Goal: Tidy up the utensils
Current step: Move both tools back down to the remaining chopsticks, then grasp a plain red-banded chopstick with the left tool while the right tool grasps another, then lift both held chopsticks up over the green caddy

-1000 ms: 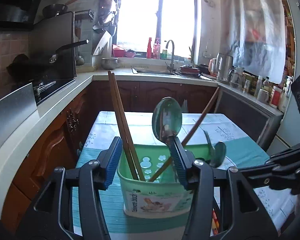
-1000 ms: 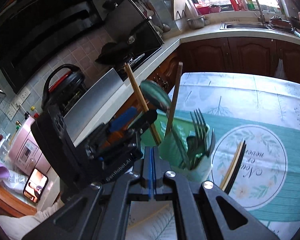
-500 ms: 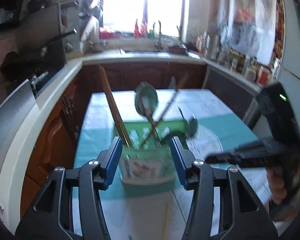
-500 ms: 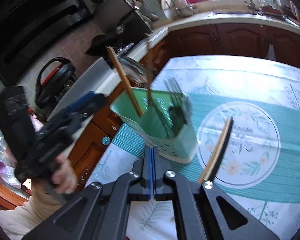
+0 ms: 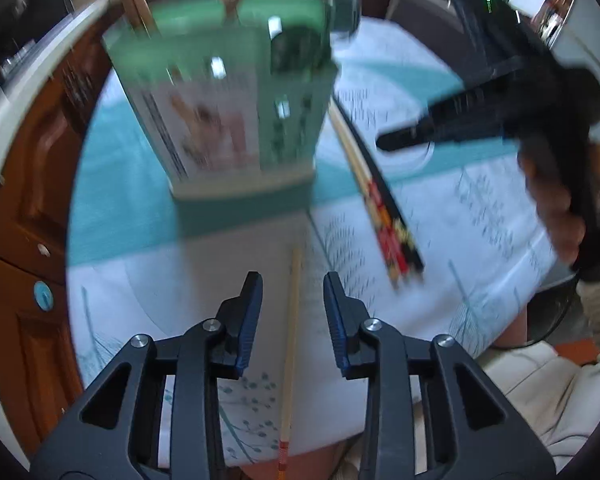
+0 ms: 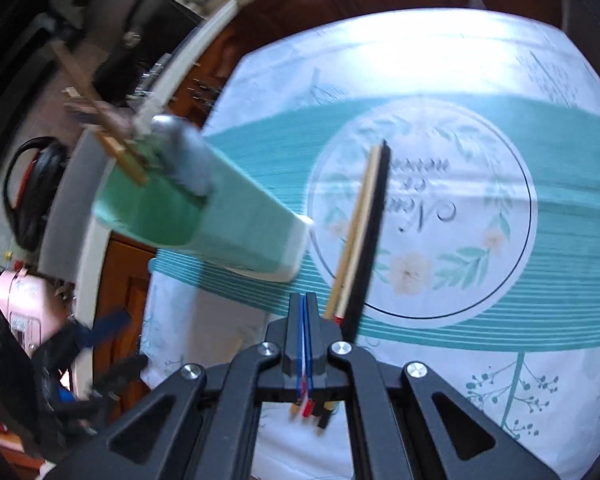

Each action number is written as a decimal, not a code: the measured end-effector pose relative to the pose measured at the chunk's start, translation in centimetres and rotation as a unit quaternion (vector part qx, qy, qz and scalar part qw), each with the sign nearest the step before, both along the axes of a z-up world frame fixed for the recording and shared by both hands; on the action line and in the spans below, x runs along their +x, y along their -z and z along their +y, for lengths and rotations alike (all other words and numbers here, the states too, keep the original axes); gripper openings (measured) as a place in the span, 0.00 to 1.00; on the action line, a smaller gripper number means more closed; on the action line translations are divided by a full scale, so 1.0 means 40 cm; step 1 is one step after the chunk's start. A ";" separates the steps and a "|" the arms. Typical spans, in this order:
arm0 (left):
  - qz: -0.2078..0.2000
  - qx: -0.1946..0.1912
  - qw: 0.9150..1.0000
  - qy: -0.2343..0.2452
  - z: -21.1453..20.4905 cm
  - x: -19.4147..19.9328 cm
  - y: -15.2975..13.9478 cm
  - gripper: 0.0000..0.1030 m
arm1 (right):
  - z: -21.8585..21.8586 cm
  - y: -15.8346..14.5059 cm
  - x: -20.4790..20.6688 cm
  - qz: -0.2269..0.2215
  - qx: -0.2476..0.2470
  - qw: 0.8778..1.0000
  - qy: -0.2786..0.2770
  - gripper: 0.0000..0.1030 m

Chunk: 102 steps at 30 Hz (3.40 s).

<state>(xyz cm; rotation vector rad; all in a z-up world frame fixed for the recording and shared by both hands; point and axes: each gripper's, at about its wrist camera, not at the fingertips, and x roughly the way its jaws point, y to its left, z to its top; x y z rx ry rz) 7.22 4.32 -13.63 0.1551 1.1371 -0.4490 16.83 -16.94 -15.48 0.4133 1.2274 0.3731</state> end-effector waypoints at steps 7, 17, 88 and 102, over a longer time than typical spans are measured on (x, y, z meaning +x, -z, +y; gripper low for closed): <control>0.052 0.039 0.998 0.017 -0.019 -0.021 0.070 0.27 | -0.001 0.074 0.058 0.060 -0.015 0.998 0.022 0.00; 0.070 0.066 0.995 0.025 -0.014 -0.025 0.089 0.27 | 0.013 0.088 0.091 0.079 -0.041 0.995 0.033 0.01; -0.212 -0.054 0.970 -0.109 0.066 0.110 -0.379 0.03 | -0.064 -0.029 -0.039 -0.093 0.039 0.995 0.013 0.05; -0.429 -0.132 0.868 -0.213 0.151 0.169 -0.659 0.03 | -0.015 -0.121 -0.106 -0.207 0.042 0.977 -0.018 0.05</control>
